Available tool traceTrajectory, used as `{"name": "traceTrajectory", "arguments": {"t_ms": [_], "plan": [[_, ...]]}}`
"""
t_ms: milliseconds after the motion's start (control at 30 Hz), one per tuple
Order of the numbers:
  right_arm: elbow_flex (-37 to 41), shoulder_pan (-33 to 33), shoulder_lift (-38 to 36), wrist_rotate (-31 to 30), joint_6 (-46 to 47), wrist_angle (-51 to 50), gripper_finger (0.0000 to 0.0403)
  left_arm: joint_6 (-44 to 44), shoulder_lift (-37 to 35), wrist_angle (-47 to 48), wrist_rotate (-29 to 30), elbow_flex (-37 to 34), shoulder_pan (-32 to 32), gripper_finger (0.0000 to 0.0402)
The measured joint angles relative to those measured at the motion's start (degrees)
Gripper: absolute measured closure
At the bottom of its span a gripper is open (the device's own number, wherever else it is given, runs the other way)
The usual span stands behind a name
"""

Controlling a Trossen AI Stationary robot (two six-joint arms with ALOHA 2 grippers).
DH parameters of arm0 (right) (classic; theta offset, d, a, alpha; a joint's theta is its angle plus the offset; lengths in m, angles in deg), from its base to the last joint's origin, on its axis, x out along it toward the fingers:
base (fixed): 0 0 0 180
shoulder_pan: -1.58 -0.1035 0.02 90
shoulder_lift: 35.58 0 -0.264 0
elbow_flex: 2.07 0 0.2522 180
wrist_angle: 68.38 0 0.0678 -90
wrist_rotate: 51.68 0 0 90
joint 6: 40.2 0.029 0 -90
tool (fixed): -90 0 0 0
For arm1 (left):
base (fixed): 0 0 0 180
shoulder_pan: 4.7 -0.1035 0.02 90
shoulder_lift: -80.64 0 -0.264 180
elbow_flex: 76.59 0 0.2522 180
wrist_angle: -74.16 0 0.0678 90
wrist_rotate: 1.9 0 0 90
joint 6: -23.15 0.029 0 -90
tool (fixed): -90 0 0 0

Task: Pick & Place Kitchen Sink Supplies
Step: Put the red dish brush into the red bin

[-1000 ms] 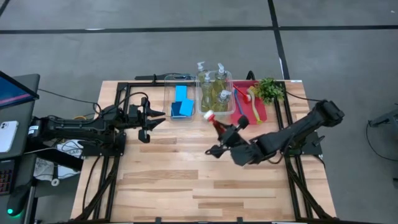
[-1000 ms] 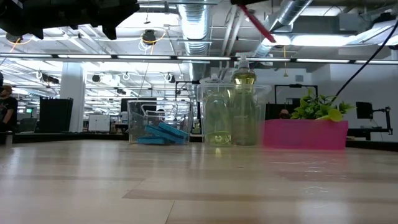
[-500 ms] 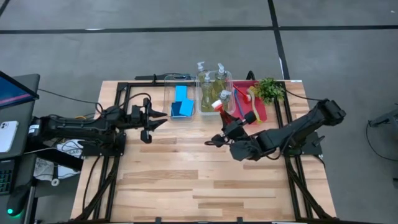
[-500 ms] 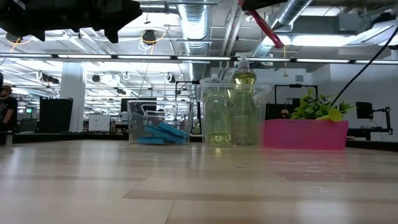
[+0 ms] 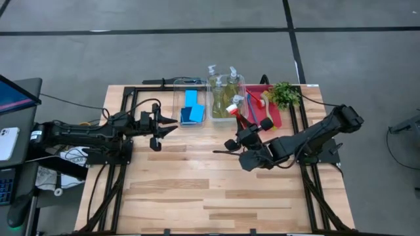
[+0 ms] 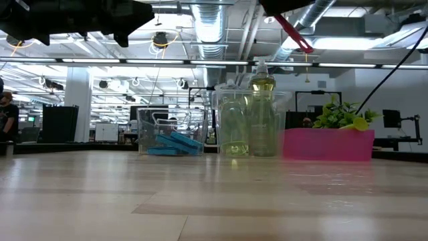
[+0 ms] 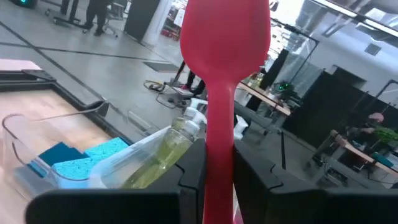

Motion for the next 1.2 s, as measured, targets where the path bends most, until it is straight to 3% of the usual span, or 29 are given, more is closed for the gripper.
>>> {"name": "traceTrajectory", "arguments": {"t_ms": [333, 533, 667, 933, 1033, 1200], "plan": [[0.0, 0.3, 0.0, -1.1, 0.0, -2.7, 0.0349, 0.0, 0.0, 0.0, 0.0, 0.0, 0.0, 0.0297], [0.0, 3.1, 0.0, -1.1, 5.0, -11.4, 0.0349, 0.0, 0.0, 0.0, 0.0, 0.0, 0.0, 0.0297], [0.0, 6.1, -1.3, -1.0, 22.0, -27.2, 0.0349, 0.0, 0.0, 0.0, 0.0, 0.0, 0.0, 0.0297], [0.0, 9.8, -3.4, 6.6, 75.9, -69.4, 0.0349, 0.1, 0.0, 0.0, 0.0, 0.0, 0.0, 0.0297], [0.0, 10.1, -1.7, 8.0, 83.7, -74.5, 0.0349, 1.3, 0.0, 0.0, 0.0, 0.0, 0.0, 0.0297], [0.0, 12.4, 0.7, 8.0, 83.6, -74.9, 0.0349, 1.5, 0.0, -0.3, 0.0, 0.0, 0.0, 0.0297]]}}
